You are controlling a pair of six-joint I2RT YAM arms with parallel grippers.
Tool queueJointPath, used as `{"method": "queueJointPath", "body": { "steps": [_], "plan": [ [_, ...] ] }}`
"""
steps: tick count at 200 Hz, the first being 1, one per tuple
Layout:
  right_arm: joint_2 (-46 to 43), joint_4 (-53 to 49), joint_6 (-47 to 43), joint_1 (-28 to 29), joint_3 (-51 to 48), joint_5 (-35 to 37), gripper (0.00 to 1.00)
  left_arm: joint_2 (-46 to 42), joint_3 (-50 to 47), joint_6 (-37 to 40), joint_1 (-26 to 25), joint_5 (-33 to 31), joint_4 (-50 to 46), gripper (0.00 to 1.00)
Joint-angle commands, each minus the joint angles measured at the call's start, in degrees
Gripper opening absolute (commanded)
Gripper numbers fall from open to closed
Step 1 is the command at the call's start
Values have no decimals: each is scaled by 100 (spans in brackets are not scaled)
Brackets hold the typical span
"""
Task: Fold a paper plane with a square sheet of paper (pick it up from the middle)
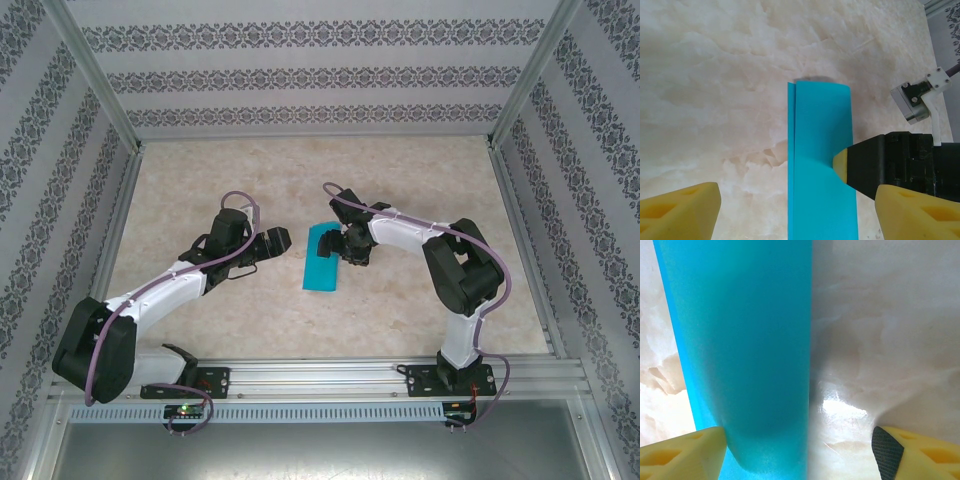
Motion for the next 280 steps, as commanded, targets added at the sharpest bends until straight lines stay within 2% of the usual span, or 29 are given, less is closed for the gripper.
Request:
{"method": "queueJointPath", "body": {
  "steps": [1, 42, 121, 243, 265, 280],
  "plan": [
    [199, -173, 52, 49, 168, 126, 79, 1, 80, 47, -83, 85, -19, 81],
    [285, -353, -58, 60, 251, 169, 80, -7, 79, 60, -81, 69, -39, 81],
    [437, -533, 4, 76, 383, 328, 87, -17, 52, 79, -82, 82, -24, 81],
    [756, -919, -247, 68, 594, 389, 84, 24, 76, 99, -84, 121, -27, 78],
    [811, -953, -230, 68, 612, 445, 84, 53, 86, 106, -80, 169, -14, 76],
    [812, -929, -203, 73, 585, 448, 84, 101, 93, 104, -81, 212, 4, 68]
  ]
}}
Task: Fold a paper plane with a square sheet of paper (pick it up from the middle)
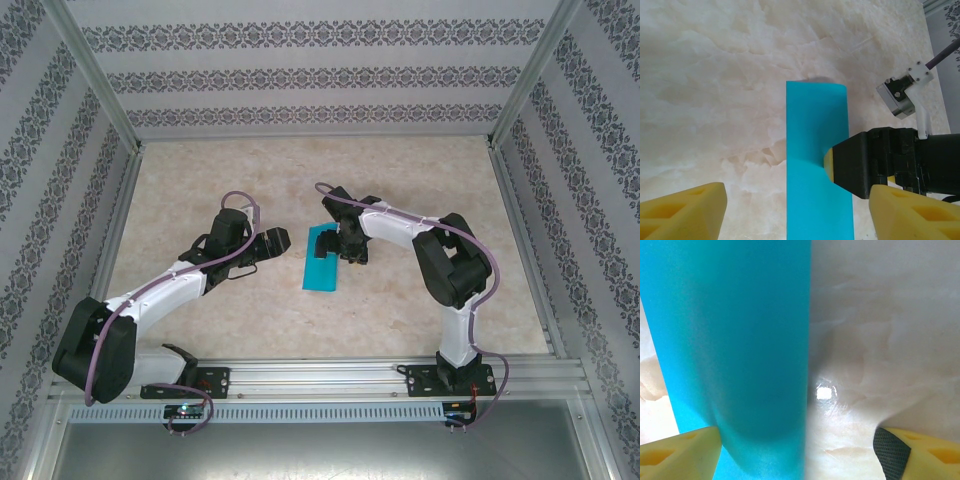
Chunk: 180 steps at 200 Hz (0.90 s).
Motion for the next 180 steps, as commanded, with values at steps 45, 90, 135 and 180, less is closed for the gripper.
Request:
{"method": "queueJointPath", "body": {
  "steps": [45, 90, 135, 180],
  "plan": [
    [329, -221, -19, -1, -97, 297, 84, 755, 386, -164, -80, 645, 88, 13],
    [375, -220, -38, 10, -94, 275, 84, 1704, 966, -369, -206, 1055, 19, 0],
    [394, -323, -96, -1, -63, 290, 85, 1790, 934, -578, -256, 805, 102, 0],
    [404, -304, -104, 1, -48, 309, 84, 1608, 914, -499, -262, 564, -130, 0]
  ]
}}
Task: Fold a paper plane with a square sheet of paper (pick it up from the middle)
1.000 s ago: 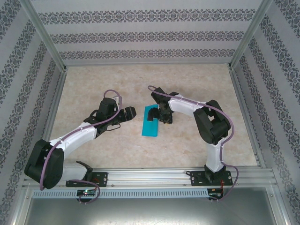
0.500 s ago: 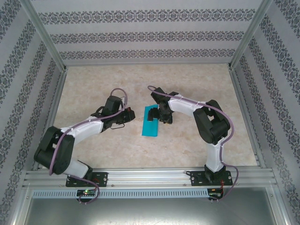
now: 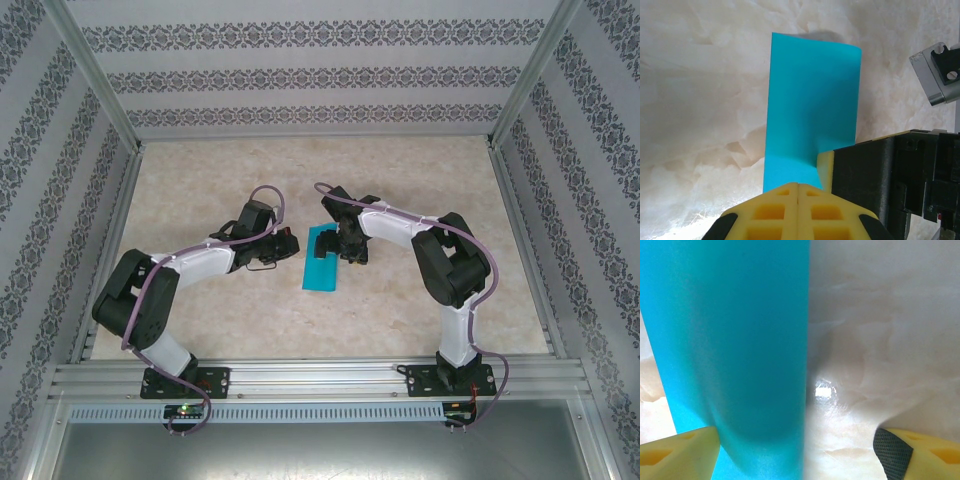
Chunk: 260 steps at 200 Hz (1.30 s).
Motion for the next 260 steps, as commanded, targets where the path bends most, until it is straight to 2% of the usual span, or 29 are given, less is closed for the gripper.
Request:
{"method": "queueJointPath", "body": {
  "steps": [1, 64, 106, 165, 260],
  "plan": [
    [357, -252, -105, 1, -98, 301, 84, -233, -21, -44, -47, -217, -135, 0],
    [373, -315, -188, -44, -90, 340, 84, -271, -54, -57, -45, -284, -85, 0],
    [370, -289, -133, -52, -121, 345, 83, -181, -35, -96, -49, -92, 37, 0],
    [371, -292, -127, -54, -143, 356, 84, 500, 267, -403, -111, 462, 295, 0],
    [362, -272, -116, -43, -178, 330, 84, 1146, 592, -577, -325, 533, 441, 0]
  ]
}}
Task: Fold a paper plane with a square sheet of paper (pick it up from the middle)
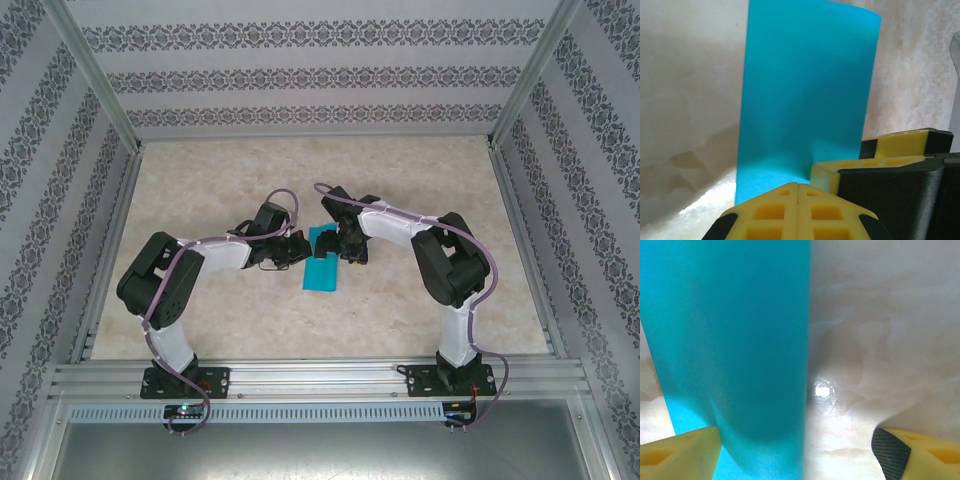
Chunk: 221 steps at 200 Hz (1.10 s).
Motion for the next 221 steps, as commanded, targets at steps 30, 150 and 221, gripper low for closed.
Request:
{"method": "queueJointPath", "body": {
  "steps": [30, 150, 221],
  "plan": [
    [324, -218, -70, -44, -219, 317, 84, 123, 141, -129, -108, -118, 14, 0],
    [325, -205, -57, -32, -215, 304, 84, 436, 215, -119, -130, -155, -86, 0],
    [294, -182, -61, -14, -185, 270, 85, 641, 245, -49, -144, -305, -458, 0]
  ]
}}
